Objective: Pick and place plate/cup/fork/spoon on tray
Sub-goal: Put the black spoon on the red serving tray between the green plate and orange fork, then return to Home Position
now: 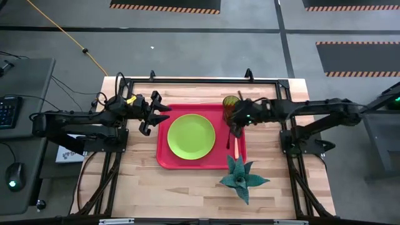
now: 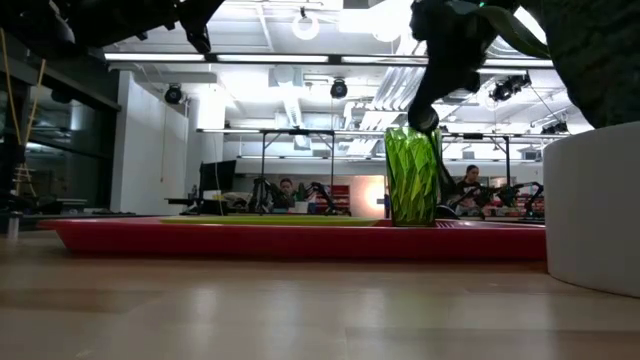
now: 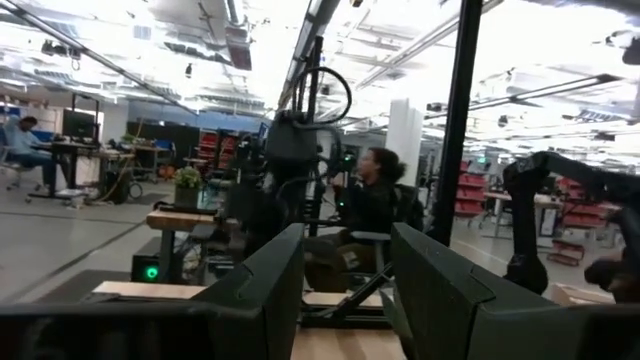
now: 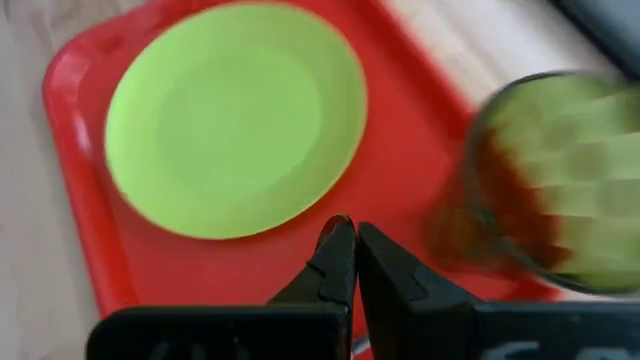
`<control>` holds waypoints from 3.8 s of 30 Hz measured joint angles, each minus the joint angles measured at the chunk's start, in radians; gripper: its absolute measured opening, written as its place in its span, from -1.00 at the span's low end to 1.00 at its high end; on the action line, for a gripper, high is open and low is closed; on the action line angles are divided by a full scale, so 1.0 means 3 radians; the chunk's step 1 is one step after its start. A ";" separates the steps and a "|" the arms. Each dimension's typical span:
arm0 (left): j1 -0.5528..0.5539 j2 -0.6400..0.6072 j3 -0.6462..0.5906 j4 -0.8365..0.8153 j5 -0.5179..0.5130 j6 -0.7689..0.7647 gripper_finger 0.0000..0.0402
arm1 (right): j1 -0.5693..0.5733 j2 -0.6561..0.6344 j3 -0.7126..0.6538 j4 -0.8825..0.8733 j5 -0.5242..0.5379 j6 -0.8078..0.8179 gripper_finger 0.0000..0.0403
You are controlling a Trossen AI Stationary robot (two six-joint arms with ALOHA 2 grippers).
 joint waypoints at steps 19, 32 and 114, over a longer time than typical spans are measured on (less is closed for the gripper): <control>-0.0003 0.0000 0.0000 -0.0034 0.0008 -0.0141 -0.29 | 0.0034 0.0756 -0.0001 0.0272 -0.0153 0.0281 -1.00; -0.0003 0.0000 0.0000 -0.0013 0.0008 -0.0139 -0.29 | 0.0038 0.0778 -0.0131 0.0316 0.0170 0.0675 -1.00; -0.0003 0.0000 -0.0003 -0.0017 0.0005 -0.0075 -0.29 | -0.0041 0.0779 -0.1176 0.1823 0.0354 0.0905 -0.58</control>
